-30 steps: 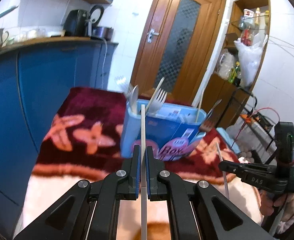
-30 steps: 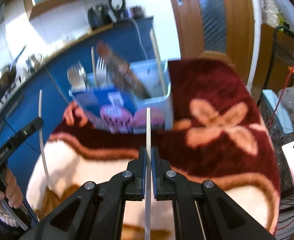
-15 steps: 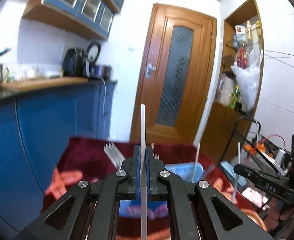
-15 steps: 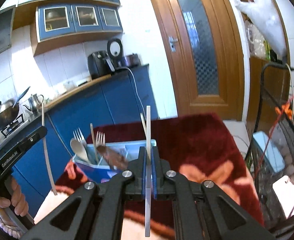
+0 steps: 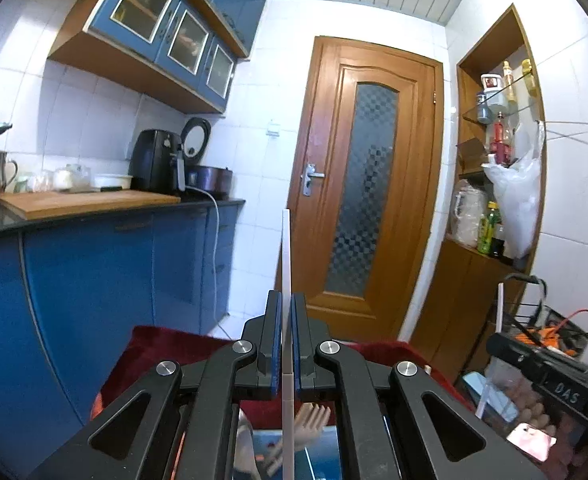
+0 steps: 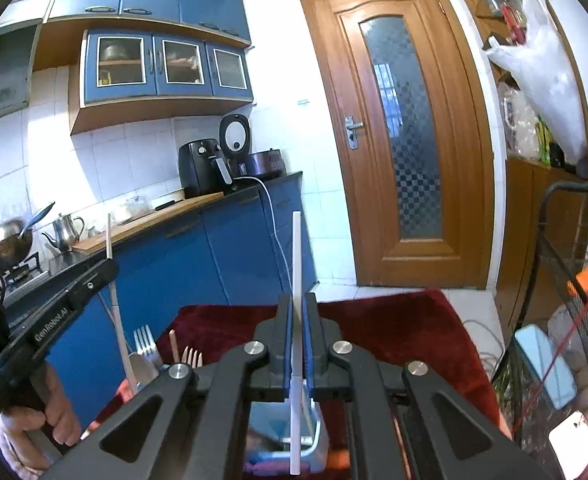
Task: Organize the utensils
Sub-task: 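Lower both chopsticks into the blue holder and open both tools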
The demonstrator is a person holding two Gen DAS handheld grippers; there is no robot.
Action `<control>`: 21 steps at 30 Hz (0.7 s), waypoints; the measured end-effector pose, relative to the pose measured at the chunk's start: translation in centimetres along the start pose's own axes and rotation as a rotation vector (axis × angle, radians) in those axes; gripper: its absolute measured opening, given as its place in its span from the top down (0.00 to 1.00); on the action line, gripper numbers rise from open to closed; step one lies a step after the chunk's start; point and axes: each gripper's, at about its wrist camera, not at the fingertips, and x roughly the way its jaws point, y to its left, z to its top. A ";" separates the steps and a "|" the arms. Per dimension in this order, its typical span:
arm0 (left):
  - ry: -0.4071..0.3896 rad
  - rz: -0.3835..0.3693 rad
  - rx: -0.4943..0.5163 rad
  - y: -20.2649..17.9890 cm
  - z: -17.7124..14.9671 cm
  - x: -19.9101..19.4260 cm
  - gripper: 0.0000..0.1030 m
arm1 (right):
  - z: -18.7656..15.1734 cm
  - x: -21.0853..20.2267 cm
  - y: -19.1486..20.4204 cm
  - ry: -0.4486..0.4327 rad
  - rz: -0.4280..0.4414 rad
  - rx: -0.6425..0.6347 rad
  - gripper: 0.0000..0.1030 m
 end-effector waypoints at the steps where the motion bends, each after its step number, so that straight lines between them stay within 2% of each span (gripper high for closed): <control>1: -0.007 0.006 0.002 -0.2 -0.1 0.4 0.96 | 0.0 0.2 0.1 -0.007 -0.001 -0.007 0.94; 5: -0.020 0.023 -0.007 -0.3 -1.3 1.8 0.96 | -0.3 1.5 0.2 -0.040 0.013 -0.017 0.94; 10: 0.009 0.026 -0.029 0.1 -3.4 3.2 0.96 | -1.4 3.4 0.4 -0.040 0.012 -0.031 0.94; 16: 0.035 0.017 -0.002 0.3 -4.5 3.3 0.96 | -3.2 4.3 0.3 0.010 0.019 -0.056 0.94; 21: 0.068 -0.004 -0.013 0.3 -4.7 3.0 0.95 | -3.8 4.4 0.3 0.068 0.068 -0.055 0.93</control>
